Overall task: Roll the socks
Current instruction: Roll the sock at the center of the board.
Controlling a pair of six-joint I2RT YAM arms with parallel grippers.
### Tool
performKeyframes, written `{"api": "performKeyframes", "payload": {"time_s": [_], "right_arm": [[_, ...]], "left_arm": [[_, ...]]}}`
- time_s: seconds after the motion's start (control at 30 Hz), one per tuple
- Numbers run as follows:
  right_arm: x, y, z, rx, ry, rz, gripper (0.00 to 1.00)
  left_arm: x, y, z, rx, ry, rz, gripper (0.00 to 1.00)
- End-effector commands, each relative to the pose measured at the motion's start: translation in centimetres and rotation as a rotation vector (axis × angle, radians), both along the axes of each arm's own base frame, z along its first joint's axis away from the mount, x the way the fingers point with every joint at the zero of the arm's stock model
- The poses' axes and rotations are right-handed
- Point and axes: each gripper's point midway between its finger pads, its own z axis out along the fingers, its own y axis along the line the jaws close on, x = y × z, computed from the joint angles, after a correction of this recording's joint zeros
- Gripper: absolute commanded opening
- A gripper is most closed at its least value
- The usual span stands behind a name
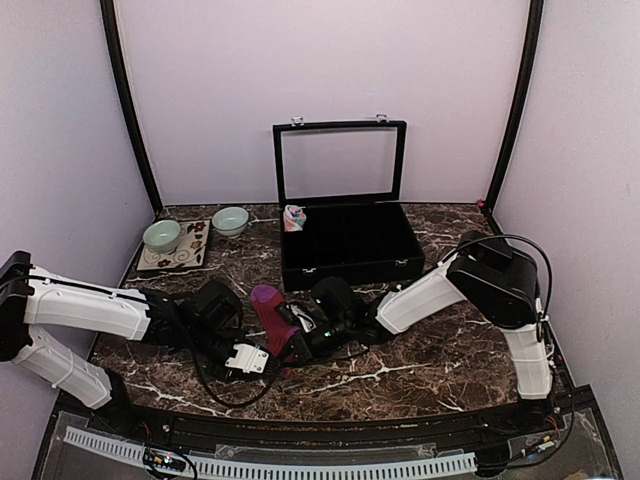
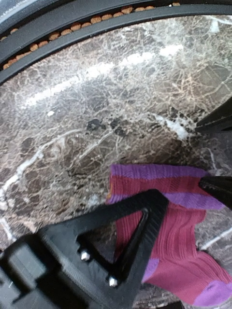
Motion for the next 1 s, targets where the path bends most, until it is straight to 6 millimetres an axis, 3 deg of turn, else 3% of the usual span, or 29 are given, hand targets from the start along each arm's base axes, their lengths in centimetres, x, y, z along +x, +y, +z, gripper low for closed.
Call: {"api": "performKeyframes", "payload": {"time_s": [0.0,0.2,0.3,0.43,0.63,0.77,0.87,0.97], "right_arm": [[-1.0,-7.7,-10.7,-0.434,0.022,-0.067,0.06],[-1.0,-8.3,-11.0,-0.466,-0.013,-0.063,0.06],[-1.0,-8.1,-11.0,-0.468,-0.017,-0.061,0.06],[-1.2,-8.1,-11.1,-0.467,-0.011,-0.065,0.06],[-1.5,-8.3,-11.2,-0.468,0.000,-0.061,0.06],[-1.6,-8.4,-11.1,-0.467,0.002,-0.057,0.05],[-1.6,-8.3,-11.2,-0.467,0.005,-0.055,0.05],[-1.5,-8.1,-11.2,-0.462,0.007,-0.057,0.04]], "left_arm": [[-0.6,0.4,2.1,-0.033,0.018,0.018,0.34],[-1.6,-0.4,4.5,-0.173,-0.038,-0.047,0.40],[-2.0,0.1,2.6,-0.127,-0.097,-0.106,0.42],[0.2,-0.1,1.0,-0.062,-0.191,-0.091,0.41],[2.3,-0.9,0.7,-0.049,-0.299,-0.096,0.40],[1.9,-1.2,1.4,-0.077,-0.298,-0.112,0.40],[0.2,-0.9,2.0,-0.116,-0.276,-0.174,0.40],[-0.6,-0.4,1.4,-0.121,-0.281,-0.215,0.42]]}}
